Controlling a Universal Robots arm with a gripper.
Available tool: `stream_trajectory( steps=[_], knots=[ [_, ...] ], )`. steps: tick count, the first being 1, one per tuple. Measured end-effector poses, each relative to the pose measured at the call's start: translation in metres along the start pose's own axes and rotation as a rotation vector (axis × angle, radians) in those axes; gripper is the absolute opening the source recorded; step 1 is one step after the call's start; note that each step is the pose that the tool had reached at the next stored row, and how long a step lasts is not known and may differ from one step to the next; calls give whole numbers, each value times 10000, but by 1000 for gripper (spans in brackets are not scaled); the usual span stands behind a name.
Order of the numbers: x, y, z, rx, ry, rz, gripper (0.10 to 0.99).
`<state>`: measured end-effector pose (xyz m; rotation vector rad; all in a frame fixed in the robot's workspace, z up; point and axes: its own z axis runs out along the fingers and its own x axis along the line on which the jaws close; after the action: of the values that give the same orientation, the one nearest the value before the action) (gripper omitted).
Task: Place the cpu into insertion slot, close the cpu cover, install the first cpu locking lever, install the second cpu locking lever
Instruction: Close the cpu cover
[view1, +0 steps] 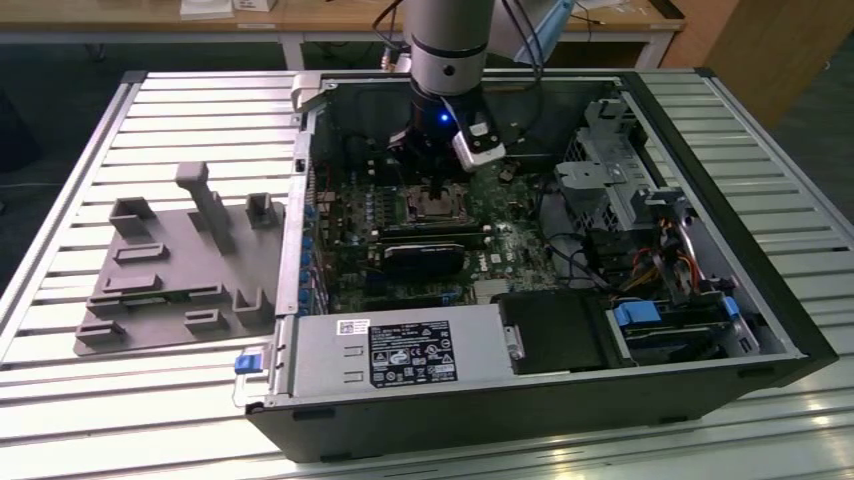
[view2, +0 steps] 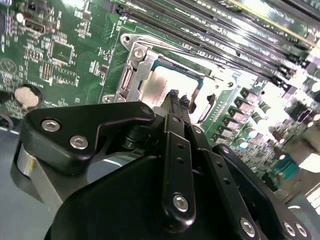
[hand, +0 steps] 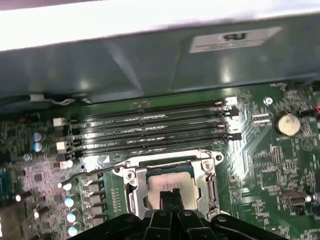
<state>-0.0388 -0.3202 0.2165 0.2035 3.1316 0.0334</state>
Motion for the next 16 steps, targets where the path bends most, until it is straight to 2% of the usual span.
stream_trajectory(
  steps=[4, 7, 10, 11, 13, 16],
  knots=[
    [3, -1, 4, 11, -37, -376, 106],
    [24, -3, 6, 17, -152, -414, 106],
    [63, -8, 11, 23, -324, -419, 106],
    [71, -9, 13, 27, -357, -419, 106],
    [79, -11, 17, 32, -376, -398, 106],
    [80, -11, 21, 41, -381, -87, 106]
  ],
)
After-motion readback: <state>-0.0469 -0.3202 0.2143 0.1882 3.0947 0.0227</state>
